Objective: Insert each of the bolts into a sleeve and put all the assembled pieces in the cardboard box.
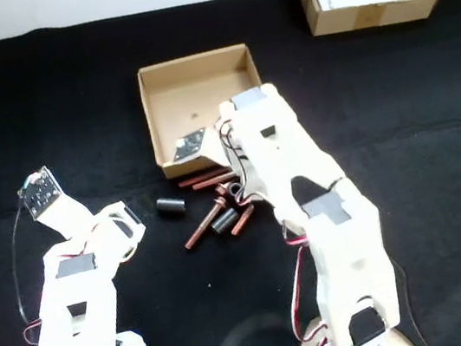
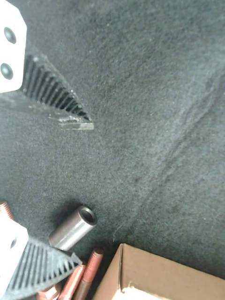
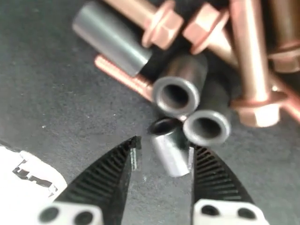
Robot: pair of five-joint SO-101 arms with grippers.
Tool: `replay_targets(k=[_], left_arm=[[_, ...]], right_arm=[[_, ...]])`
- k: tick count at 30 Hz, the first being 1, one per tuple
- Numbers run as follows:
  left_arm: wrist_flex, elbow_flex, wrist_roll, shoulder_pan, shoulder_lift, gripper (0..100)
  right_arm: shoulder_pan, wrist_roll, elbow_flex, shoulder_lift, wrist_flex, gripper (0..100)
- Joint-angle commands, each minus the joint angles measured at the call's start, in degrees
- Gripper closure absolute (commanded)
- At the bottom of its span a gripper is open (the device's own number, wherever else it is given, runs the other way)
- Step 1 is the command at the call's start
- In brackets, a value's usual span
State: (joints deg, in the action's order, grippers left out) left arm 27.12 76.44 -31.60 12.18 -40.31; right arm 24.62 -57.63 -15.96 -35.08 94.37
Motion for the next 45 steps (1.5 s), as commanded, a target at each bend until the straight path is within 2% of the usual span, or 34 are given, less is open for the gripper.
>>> replay_targets(k=[1, 12, 14, 16, 22, 26, 31, 36, 40, 45], left_arm=[[-0.7, 0.0, 0.4, 0.4, 0.1, 61], [-0.7, 0.0, 0.4, 0.4, 0.1, 61], [-0.8, 0.0, 0.4, 0.4, 0.1, 61], [-0.9, 0.1, 0.4, 0.4, 0.1, 61], [-1.0, 0.3, 0.4, 0.1, 0.2, 61], [-0.7, 0.3, 0.4, 0.0, 0.2, 61], [-0.7, 0.4, 0.4, -0.1, 0.2, 61], [-1.0, 2.0, 0.7, -2.3, 0.2, 61], [-1.1, 2.5, 6.4, -2.6, 0.2, 61], [-0.9, 2.6, 6.8, -3.2, 0.2, 61]], right_arm=[[-1.4, -2.5, -2.9, -3.1, 0.1, 83.5], [-4.7, -2.1, -7.5, -11.4, 1.4, 84.1], [-4.7, -2.4, -7.7, -11.9, 1.6, 88.4], [-4.7, -2.0, -7.9, -12.2, 1.6, 98.2], [-6.6, -1.6, -10.3, -10.9, 6.0, 99.0], [-9.8, 6.7, -17.3, -3.6, 6.6, 99.0], [-12.9, 12.0, -23.5, 10.4, 6.6, 99.0], [-16.2, 19.8, -23.7, 25.6, 6.6, 99.0], [-20.3, 26.5, -23.5, 37.6, 6.6, 99.0], [-26.8, 36.6, -20.7, 51.5, 6.7, 99.0]])
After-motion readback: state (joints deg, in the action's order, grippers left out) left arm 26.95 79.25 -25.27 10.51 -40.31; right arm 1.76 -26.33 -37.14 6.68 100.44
